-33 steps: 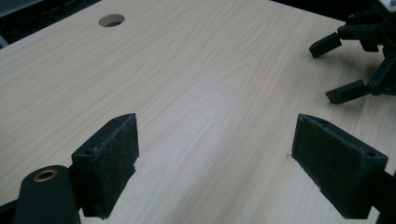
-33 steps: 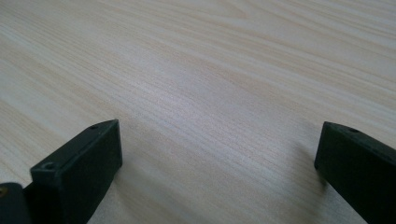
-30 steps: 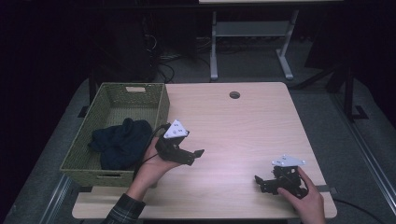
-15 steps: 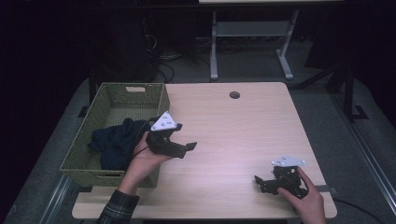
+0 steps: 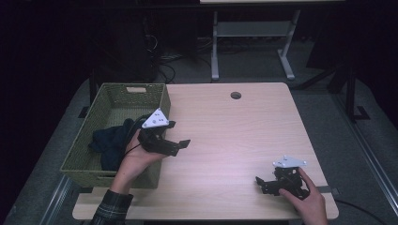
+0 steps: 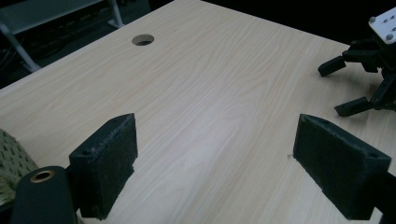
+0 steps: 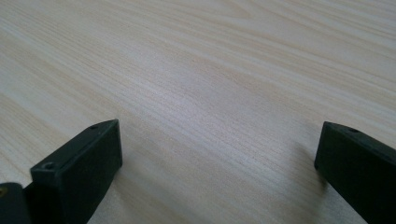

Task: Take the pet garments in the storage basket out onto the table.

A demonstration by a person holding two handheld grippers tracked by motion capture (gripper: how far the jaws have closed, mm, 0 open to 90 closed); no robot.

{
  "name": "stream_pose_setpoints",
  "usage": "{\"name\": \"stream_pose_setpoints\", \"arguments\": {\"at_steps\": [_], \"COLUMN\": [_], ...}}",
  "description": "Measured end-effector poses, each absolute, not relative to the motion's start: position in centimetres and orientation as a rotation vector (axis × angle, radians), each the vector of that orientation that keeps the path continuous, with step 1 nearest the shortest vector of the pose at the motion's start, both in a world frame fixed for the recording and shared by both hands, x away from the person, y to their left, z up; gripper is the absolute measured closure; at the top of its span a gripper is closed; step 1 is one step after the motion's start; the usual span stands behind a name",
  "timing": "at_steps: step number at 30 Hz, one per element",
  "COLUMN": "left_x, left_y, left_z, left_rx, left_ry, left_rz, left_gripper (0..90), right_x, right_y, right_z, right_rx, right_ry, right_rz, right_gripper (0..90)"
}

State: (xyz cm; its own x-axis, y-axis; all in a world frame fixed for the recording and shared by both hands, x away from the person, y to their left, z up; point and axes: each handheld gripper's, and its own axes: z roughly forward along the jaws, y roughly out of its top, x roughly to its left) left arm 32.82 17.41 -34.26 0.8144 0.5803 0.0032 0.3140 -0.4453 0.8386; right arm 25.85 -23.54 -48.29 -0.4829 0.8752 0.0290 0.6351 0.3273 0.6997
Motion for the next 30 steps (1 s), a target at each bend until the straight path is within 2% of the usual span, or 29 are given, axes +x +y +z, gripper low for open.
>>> {"name": "stream_pose_setpoints", "arguments": {"at_steps": [30], "left_x": [33.2], "left_y": [23.5], "left_z": [-33.6], "left_rx": [2.066], "left_ry": [0.777], "left_rz": [0.39], "left_gripper": [14.4], "right_x": [25.8], "right_y": [-23.5], "right_z": [-48.3], "right_rx": [1.338], "right_ry": [2.25], "right_rz": [0.94], "right_gripper": [0.4]}}
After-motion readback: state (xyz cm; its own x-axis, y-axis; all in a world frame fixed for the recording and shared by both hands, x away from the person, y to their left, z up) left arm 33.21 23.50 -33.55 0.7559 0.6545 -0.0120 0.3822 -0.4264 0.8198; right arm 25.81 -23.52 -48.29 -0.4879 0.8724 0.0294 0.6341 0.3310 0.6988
